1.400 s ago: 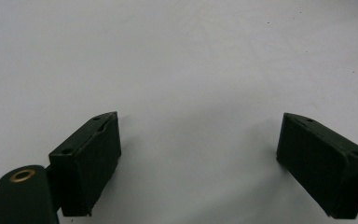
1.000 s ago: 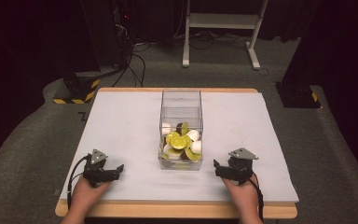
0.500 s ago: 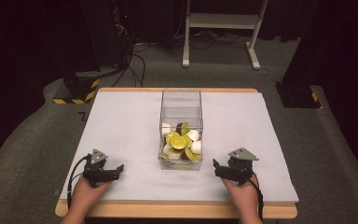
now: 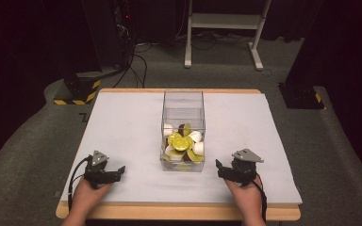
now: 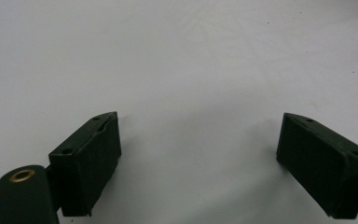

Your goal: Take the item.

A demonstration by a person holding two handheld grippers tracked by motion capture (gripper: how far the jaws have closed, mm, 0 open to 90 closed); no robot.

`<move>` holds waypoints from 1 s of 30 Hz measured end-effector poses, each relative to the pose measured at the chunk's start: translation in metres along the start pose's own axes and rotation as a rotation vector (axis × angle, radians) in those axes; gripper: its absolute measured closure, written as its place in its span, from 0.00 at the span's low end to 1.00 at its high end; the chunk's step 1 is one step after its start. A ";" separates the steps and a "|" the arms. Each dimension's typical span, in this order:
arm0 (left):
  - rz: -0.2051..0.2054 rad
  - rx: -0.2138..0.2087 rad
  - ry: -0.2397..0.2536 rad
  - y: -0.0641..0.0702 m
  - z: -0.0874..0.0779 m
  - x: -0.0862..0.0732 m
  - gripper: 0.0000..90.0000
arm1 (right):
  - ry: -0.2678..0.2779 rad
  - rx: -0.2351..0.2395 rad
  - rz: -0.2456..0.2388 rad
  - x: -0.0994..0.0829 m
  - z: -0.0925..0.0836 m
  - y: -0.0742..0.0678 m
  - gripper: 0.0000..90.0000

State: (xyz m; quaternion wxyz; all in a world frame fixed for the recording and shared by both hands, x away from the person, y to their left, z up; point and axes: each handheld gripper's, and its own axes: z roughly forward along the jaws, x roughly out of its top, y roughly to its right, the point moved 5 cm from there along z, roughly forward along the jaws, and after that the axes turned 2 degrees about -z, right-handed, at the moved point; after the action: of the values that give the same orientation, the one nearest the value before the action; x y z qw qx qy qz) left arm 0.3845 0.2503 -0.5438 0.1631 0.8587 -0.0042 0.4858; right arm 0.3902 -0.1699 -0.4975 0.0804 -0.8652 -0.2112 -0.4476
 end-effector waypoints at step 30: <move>-0.001 0.000 0.000 0.000 0.000 0.000 0.15 | 0.049 0.016 0.006 0.010 -0.008 0.001 0.15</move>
State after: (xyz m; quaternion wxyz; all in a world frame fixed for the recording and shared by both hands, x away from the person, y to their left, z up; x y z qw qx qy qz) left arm 0.3845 0.2503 -0.5438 0.1633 0.8587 -0.0040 0.4858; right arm 0.3896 -0.1703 -0.4852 0.0939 -0.8538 -0.2102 -0.4669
